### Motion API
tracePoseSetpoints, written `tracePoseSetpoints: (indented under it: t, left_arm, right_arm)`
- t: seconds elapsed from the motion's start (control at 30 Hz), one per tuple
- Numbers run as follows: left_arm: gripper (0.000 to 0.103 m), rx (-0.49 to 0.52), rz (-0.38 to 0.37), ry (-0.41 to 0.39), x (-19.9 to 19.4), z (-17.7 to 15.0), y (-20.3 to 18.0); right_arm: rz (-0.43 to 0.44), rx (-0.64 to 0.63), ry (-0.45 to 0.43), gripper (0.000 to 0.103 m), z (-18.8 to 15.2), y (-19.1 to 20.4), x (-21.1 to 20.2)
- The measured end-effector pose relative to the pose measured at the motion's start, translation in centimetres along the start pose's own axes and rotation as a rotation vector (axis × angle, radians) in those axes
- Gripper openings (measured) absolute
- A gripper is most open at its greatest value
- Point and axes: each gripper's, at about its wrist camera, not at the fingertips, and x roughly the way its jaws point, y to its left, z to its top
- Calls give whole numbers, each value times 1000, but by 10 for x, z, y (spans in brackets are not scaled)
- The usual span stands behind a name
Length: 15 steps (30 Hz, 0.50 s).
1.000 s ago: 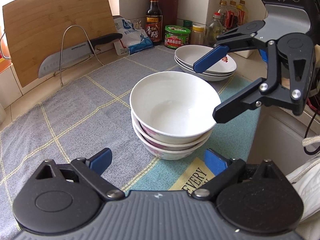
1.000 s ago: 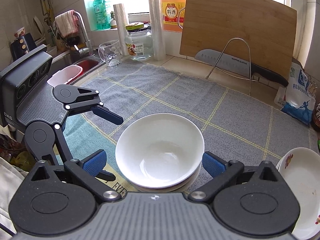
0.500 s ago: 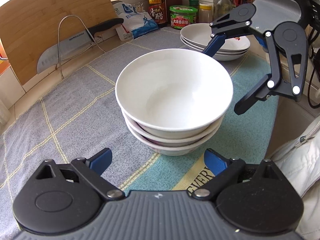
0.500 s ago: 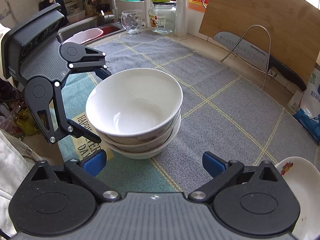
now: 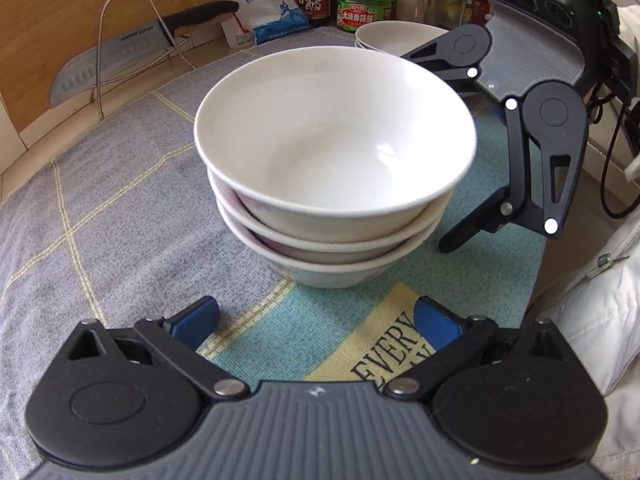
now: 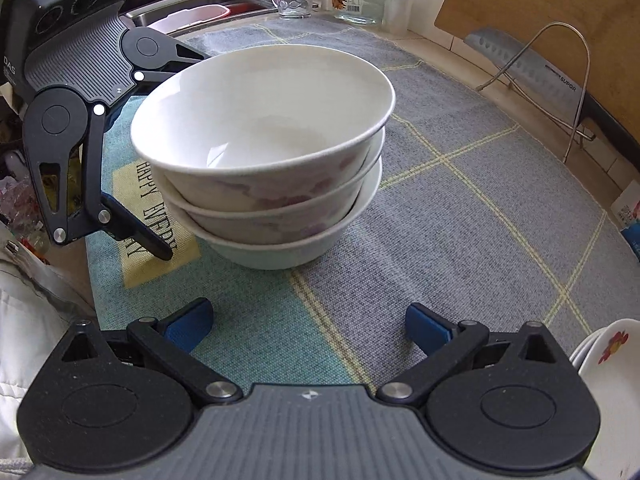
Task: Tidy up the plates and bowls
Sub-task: 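Grasp the three-bowl stack with the left gripper while the right gripper grasps its opposite rim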
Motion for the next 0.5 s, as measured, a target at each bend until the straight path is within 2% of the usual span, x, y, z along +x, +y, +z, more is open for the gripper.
tracePoseSetpoints:
  t: [0.17, 0.27, 0.33, 0.5]
  left_arm:
    - [103, 22, -13, -45, -1, -10, 3]
    - [102, 50, -27, -50, -1, -9, 6]
    - [102, 82, -52, -92, -6, -10, 12]
    - [101, 157, -111, -139, -4, -2, 27]
  right_arm:
    - [-19, 26, -90, 103, -14, 1, -4]
    - [-55, 53, -57, 103, -6, 4, -3]
    - [-67, -4, -67, 103, 2, 10, -8]
    - [-47, -96, -84, 103, 21, 20, -14]
